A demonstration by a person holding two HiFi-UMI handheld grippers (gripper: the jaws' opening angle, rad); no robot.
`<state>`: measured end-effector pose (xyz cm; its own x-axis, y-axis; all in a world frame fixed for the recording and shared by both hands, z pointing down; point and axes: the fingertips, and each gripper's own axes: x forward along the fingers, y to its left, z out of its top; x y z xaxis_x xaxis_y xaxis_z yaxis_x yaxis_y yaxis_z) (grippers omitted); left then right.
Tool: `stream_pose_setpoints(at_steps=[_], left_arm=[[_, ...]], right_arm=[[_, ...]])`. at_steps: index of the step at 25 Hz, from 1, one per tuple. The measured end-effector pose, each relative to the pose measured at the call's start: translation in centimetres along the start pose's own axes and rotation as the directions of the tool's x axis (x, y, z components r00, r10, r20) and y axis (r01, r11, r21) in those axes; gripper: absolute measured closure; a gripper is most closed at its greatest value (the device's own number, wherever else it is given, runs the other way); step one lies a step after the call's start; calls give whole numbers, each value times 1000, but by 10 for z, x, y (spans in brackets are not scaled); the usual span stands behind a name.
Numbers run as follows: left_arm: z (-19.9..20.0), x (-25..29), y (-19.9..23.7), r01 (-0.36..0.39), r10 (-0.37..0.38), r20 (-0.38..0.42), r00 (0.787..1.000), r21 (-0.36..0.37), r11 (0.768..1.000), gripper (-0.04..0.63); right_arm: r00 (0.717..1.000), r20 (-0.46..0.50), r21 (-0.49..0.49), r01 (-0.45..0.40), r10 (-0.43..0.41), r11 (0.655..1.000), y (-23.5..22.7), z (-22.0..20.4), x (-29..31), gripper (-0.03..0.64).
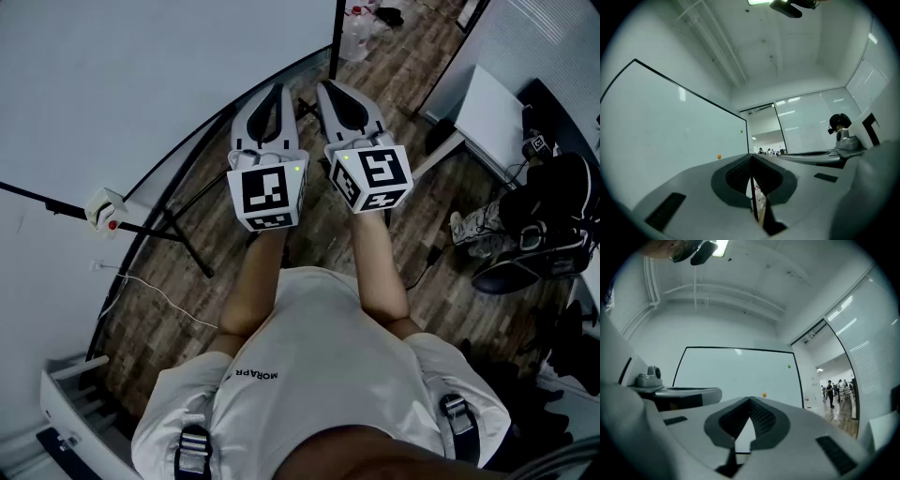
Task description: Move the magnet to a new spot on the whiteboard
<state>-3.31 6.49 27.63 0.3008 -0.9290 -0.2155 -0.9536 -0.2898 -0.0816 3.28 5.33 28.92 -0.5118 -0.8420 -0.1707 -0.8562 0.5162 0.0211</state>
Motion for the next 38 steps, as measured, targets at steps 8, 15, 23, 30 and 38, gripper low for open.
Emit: stream_pose_setpoints(at_steps=[8,15,23,30,38], left_arm=[[2,-10,-13,-5,5,-7,1000,-2,1000,592],[3,-23,-35,-40,40,-19,999,6,999,592],[5,-54,-59,-99,100,-24,995,35,994,592],[2,-64,-61,-138,139,-19,990,52,989,592],[-12,-40,-51,-134,135,-14,991,41,990,592]], right_arm=[[1000,-2,-3,-16,16,1000,1,2,-16,603],[999,-14,-1,-37,37,999,-1,4,-39,603],[996,-16,2,-86,86,996,0,5,-74,603],[994,-4,24,-109,109,994,0,3,-85,603],[994,-19,22,-105,106,994,-6,-11,-66,603]])
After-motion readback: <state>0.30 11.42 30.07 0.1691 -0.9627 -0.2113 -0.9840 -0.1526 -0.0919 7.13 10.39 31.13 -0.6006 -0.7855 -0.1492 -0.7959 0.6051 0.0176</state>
